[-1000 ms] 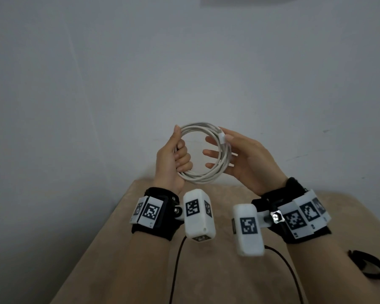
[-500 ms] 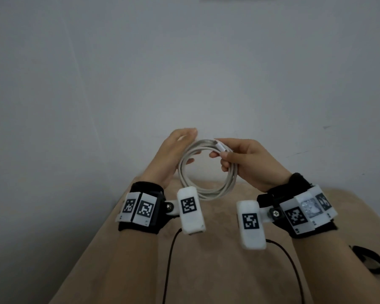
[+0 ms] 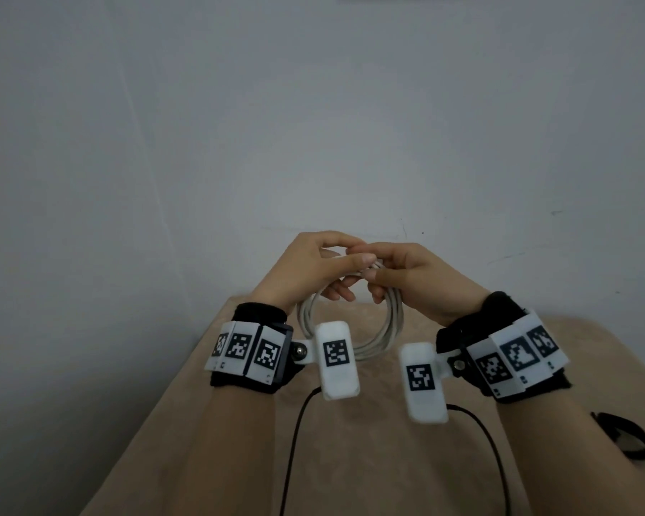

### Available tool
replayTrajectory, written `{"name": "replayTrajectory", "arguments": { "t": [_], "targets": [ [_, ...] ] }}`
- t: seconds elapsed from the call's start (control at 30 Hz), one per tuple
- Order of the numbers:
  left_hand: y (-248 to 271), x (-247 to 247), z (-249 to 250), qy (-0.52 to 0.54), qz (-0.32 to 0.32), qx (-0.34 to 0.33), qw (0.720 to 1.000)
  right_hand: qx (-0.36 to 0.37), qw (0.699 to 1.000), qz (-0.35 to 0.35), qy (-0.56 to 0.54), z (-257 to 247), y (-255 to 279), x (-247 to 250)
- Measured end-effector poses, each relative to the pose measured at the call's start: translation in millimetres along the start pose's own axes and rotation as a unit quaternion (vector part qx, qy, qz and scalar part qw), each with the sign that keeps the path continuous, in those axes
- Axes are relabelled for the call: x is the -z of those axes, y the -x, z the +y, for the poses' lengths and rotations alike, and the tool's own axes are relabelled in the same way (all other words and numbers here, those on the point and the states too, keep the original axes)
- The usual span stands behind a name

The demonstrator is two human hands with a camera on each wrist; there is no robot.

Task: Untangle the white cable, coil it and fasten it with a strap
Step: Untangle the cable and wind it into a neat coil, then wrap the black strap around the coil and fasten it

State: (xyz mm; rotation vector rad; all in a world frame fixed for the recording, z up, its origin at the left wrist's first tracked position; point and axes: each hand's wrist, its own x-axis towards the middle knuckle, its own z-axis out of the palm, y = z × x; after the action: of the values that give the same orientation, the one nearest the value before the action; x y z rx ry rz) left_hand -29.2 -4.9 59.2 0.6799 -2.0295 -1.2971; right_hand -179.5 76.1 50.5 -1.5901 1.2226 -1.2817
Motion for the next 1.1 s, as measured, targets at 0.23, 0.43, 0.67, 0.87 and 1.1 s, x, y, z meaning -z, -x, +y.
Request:
{"name": "replayTrajectory", "arguments": {
  "t": [0.23, 0.43, 0.67, 0.87, 1.1],
  "targets": [
    [-0.8, -6.0, -0.3, -0.005, 0.021, -0.038, 0.999, -0.008, 1.0, 0.022, -0.007, 4.0, -2.3, 4.0],
    [-1.5, -11.7, 1.3, 0.016, 0.064, -0.088, 0.994, -0.001, 0.999, 0.048, -0.011, 1.8, 0.4, 8.5],
    [-2.5, -15.8, -0.4, 0.061, 0.066, -0.081, 0.993, -0.024, 0.996, 0.076, 0.04, -3.1, 4.8, 9.5],
    [-5.2, -33.5, 2.5, 0.063, 0.051, -0.065, 0.995, -0.103, 0.984, 0.09, 0.115, -18.6, 18.5, 19.8],
    [0.1, -85.3, 15.5, 0.117, 0.026, -0.01, 0.993, -0.197, 0.96, 0.081, 0.18, -40.9, 59.2, 46.9]
  ]
}}
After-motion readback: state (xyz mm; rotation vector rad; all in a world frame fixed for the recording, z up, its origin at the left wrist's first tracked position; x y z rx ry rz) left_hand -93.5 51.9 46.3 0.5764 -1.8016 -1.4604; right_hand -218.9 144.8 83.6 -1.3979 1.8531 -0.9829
